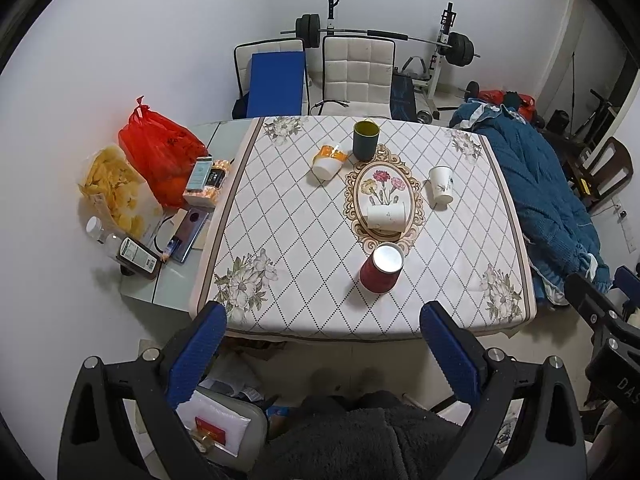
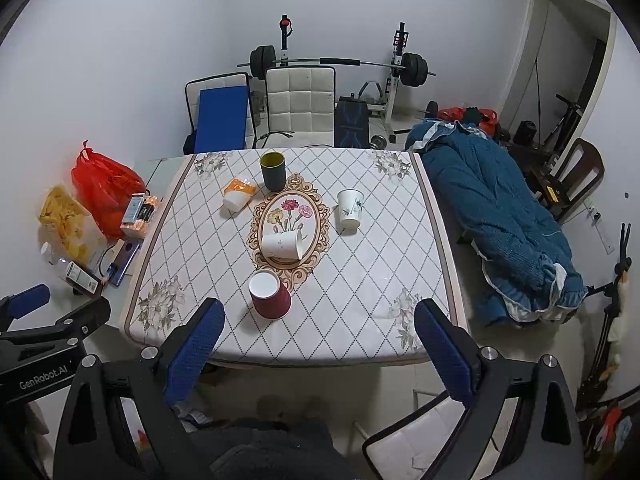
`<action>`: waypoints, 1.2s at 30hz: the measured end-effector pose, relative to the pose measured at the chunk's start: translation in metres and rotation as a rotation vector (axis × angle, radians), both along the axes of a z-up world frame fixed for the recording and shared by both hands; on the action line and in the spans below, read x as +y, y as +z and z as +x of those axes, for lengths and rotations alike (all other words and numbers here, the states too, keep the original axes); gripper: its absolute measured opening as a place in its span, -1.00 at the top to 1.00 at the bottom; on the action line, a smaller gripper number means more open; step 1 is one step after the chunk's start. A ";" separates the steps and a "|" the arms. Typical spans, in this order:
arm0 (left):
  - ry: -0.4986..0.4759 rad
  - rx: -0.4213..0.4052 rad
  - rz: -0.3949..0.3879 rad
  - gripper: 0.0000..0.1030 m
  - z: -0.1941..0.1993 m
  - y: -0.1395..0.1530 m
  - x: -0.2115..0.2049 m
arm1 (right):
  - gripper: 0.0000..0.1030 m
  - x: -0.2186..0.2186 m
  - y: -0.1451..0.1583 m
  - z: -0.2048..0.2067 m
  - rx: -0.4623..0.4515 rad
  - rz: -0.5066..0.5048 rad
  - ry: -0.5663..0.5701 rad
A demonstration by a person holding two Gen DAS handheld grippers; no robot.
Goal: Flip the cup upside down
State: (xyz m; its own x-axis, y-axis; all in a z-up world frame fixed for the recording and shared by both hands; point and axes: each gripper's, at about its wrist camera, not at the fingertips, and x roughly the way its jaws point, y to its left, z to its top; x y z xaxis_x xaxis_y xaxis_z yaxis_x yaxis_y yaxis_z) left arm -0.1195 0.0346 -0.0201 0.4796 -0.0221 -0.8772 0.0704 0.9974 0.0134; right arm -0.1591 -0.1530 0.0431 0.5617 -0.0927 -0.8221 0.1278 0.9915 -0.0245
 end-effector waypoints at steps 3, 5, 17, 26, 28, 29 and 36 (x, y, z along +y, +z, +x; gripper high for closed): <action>0.001 -0.001 0.003 -0.93 0.001 0.000 -0.001 | -0.90 0.000 -0.001 0.002 0.005 0.005 0.003; 0.001 0.000 0.004 -0.93 0.001 -0.001 -0.002 | -0.90 -0.002 -0.002 0.004 0.009 0.012 0.007; 0.004 0.014 0.011 -0.93 0.003 -0.004 -0.003 | -0.90 -0.006 -0.015 0.011 0.044 0.026 0.019; 0.002 0.011 0.010 -0.93 0.004 -0.003 -0.006 | -0.90 -0.005 -0.018 0.010 0.045 0.027 0.015; 0.002 0.010 0.009 -0.93 0.004 -0.003 -0.005 | -0.90 -0.006 -0.017 0.010 0.045 0.025 0.016; 0.001 0.010 0.010 -0.93 0.004 -0.003 -0.006 | -0.90 -0.006 -0.017 0.010 0.045 0.026 0.016; 0.000 0.006 0.013 -0.93 0.003 -0.001 -0.007 | -0.90 -0.006 -0.017 0.009 0.046 0.032 0.014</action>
